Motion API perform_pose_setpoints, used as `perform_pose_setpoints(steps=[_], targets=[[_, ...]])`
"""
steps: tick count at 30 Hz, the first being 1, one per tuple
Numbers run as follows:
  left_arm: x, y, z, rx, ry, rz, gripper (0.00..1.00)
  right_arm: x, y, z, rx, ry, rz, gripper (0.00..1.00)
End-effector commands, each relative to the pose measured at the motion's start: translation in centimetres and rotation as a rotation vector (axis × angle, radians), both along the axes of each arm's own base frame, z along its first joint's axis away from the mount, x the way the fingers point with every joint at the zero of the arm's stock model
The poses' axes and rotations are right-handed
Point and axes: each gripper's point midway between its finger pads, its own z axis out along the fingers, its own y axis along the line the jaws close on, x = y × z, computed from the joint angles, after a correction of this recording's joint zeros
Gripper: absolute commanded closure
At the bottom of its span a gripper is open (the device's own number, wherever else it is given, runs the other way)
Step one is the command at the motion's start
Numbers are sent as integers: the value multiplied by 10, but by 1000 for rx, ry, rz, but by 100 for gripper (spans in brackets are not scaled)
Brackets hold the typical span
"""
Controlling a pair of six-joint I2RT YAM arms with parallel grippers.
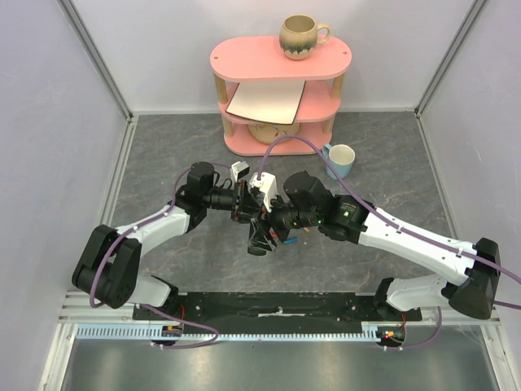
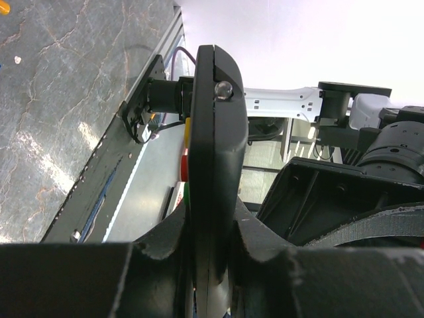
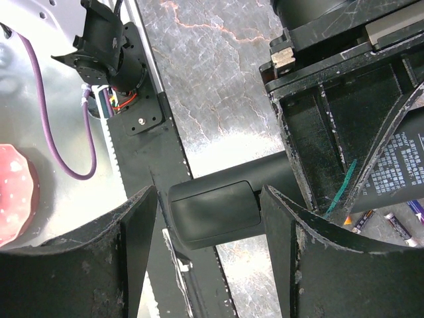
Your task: Load the batteries into the remote control
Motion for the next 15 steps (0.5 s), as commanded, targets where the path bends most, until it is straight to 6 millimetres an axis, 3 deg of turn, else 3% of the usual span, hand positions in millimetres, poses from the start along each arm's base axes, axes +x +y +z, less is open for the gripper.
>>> perform_pose_setpoints(steps=[1,15], targets=[[27,-1,29,-59,-108,77,98,-45,-7,-5,-42,176,111,30],[27,0,22,-46,-94,83,98,-38,-3,9,-16,149,86,30]])
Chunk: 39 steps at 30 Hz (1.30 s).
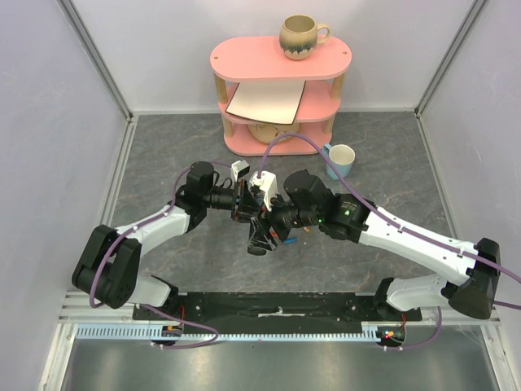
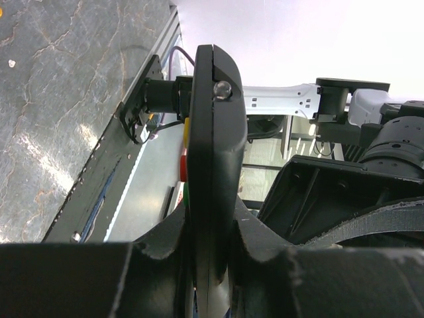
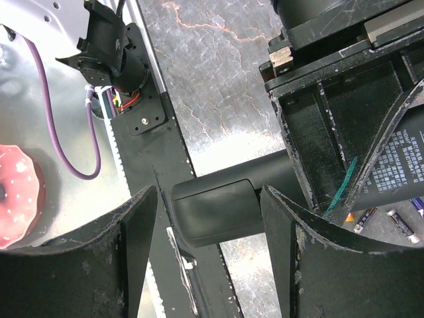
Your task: Load the batteries into the remote control
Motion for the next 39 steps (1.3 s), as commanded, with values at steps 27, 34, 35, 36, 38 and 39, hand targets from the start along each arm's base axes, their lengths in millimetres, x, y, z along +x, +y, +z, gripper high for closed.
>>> perform_pose_setpoints(steps=[27,34,35,36,38,39], targets=[[16,3,16,-36,-77,65,98,13,4,32,27,-44,-91,19],[13,3,21,-44,-87,60,98,17,6,16,-11,-43,-89,20],[13,3,22,-46,-88,57,98,19,6,15,-12,-45,-93,20],[12,3,22,-47,-90,56,98,20,6,13,-13,-44,-96,20],[11,3,23,-49,-91,53,98,22,6,13,-14,-50,-101,20],[11,3,24,-49,-92,54,98,23,6,13,-15,-51,-106,20]])
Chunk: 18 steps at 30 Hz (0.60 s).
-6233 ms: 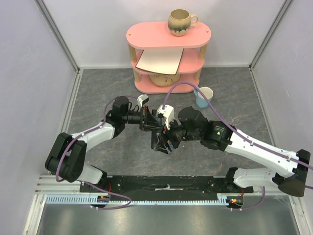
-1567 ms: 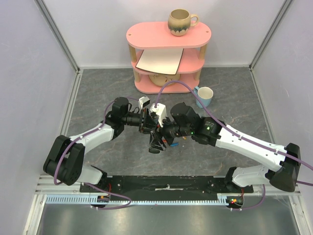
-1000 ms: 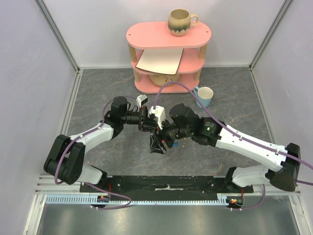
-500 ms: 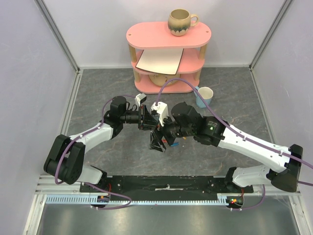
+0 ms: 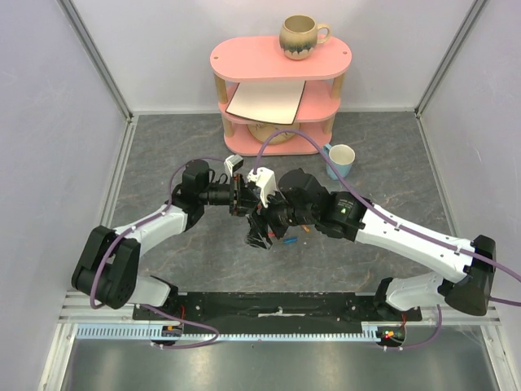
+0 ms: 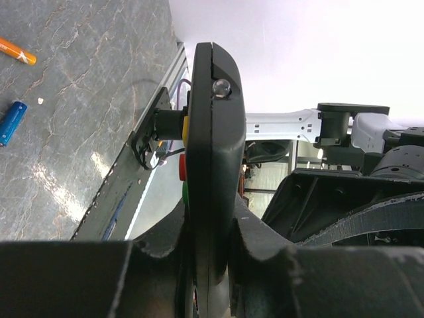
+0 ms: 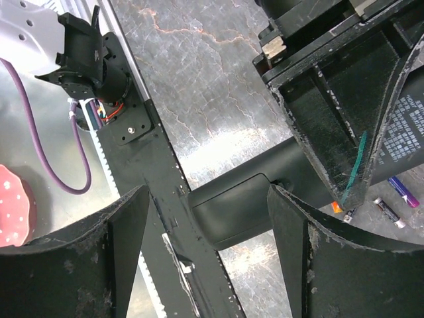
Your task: Load the batteries into the remote control
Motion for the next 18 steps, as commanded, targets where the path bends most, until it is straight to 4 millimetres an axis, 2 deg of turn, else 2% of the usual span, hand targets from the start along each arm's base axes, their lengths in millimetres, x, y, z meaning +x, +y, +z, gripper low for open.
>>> perform_pose_setpoints(steps=[1,7,18], targets=[[-8,0,21,-45,-42,-34,98,12,4,10,25,-48,-22,20],[-10,0,19,-43,-36,-37,98,19,4,16,35,-75,-45,20],[-10,-2,21,-44,-38,-45,98,17,7,7,31,-50,-22,21]])
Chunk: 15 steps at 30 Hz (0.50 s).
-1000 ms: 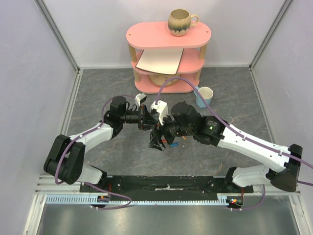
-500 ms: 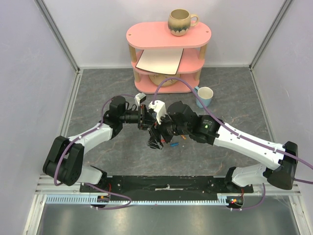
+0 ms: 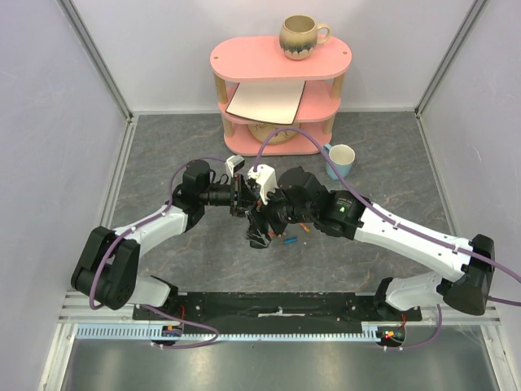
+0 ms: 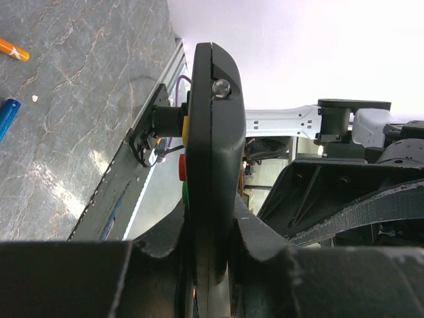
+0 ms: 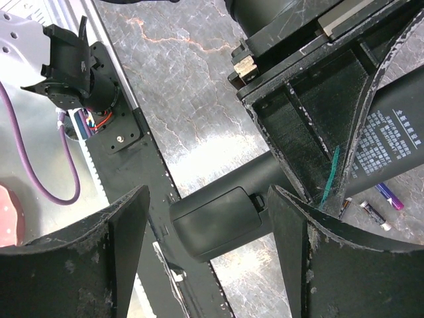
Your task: Load the batteries into the remote control
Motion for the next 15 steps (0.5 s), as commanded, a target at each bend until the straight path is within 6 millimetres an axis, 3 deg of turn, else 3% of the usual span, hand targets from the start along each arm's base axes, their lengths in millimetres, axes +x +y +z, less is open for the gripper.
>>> perform_pose_setpoints(steps=[1,15], targets=[[-6,-1,19,-41,-34,-33,98,2,7,4,24,-9,18,21],[-1,-3,34,-60,-67,-31,98,-11,-8,-18,-19,38,30,23]])
